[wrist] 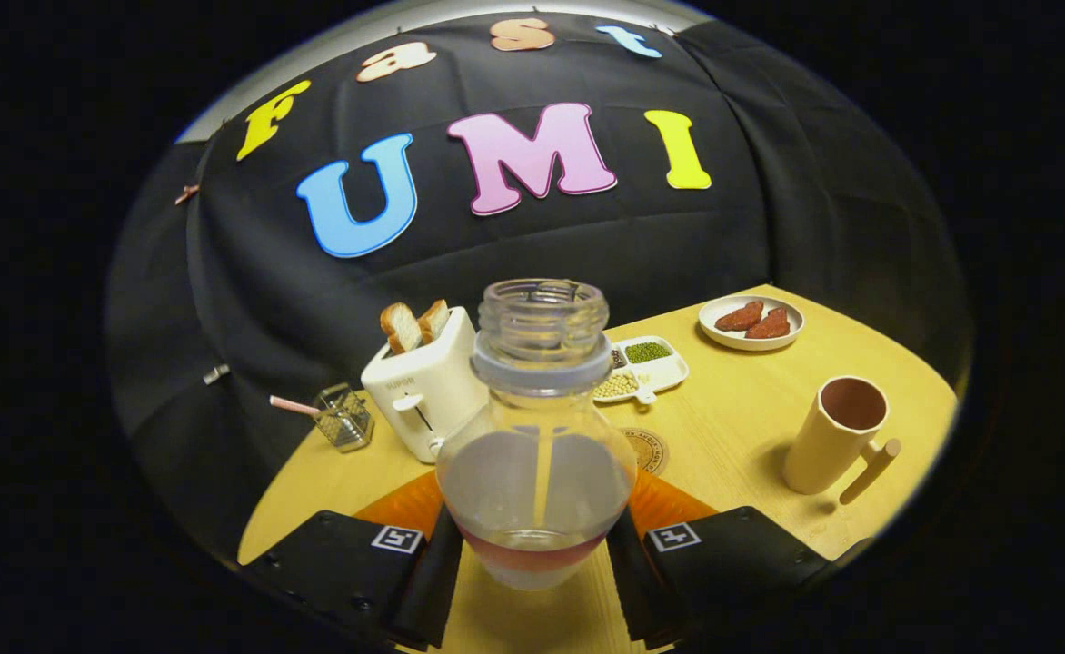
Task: Take the bottle from table, then pour the juice into the cup, finally place the bottle on the coaster
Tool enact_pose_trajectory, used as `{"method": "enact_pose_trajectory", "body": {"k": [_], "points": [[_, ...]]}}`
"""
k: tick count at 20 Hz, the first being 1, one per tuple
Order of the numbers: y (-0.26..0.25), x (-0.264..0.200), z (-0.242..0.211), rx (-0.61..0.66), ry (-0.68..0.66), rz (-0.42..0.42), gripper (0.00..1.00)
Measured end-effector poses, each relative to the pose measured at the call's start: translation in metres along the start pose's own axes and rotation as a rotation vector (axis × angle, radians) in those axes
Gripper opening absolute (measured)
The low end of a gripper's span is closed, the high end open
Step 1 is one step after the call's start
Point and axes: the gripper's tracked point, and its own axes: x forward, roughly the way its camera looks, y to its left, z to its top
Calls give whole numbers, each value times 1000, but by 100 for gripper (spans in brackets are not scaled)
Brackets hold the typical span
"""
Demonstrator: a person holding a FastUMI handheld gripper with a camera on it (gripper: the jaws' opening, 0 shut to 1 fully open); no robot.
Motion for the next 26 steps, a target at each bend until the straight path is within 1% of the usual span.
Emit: {"method": "enact_pose_trajectory", "body": {"k": [5,7,9,14,17,21,23,26], "points": [[-10,-12,40,205,-16,63,74],[-17,-15,51,280,-14,73,74],[-26,-17,55,347,2,70,74],[-38,-24,73,536,34,119,74],[-58,-18,72,603,56,103,73],[-81,-15,75,764,77,97,73],[-91,-11,67,820,108,83,73],[-96,-8,62,925,147,85,73]]}}
